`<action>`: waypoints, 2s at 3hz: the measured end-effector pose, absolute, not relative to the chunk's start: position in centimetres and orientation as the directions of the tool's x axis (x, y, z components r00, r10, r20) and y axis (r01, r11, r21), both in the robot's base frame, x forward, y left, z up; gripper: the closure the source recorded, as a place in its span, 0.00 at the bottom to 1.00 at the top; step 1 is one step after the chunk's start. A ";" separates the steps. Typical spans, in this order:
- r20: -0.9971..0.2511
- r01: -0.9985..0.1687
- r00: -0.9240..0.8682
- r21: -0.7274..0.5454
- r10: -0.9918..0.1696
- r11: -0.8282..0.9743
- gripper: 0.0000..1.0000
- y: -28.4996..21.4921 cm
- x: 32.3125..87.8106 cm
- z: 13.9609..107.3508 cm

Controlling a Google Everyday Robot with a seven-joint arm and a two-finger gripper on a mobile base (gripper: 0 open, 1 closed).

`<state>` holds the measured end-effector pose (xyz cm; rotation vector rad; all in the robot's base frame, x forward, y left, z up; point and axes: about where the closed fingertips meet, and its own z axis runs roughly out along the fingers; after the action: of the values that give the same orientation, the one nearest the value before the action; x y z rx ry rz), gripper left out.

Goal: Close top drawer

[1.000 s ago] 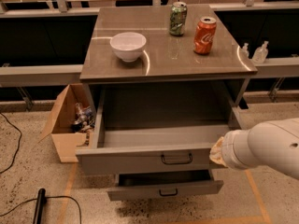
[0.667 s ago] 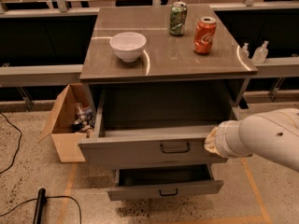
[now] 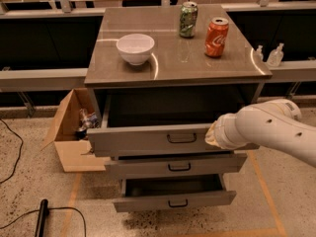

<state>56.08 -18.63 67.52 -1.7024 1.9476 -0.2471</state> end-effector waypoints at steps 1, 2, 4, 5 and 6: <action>-0.276 -0.851 -0.051 -0.492 -0.960 0.187 1.00 -18.5 59.5 67.5; -0.278 -0.840 -0.046 -0.509 -0.960 0.188 1.00 -18.7 61.9 67.8; -0.288 -0.824 -0.046 -0.530 -0.956 0.200 1.00 -18.3 65.3 68.1; -0.296 -0.821 -0.050 -0.531 -0.954 0.208 1.00 -18.3 66.2 68.1; -0.313 -0.846 -0.063 -0.487 -0.948 0.217 1.00 -18.8 63.2 68.5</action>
Offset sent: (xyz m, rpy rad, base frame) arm 0.0879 -0.0043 0.0070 0.0054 -0.0732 -0.0029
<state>63.19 -18.77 68.50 -1.6520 1.9298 -0.2327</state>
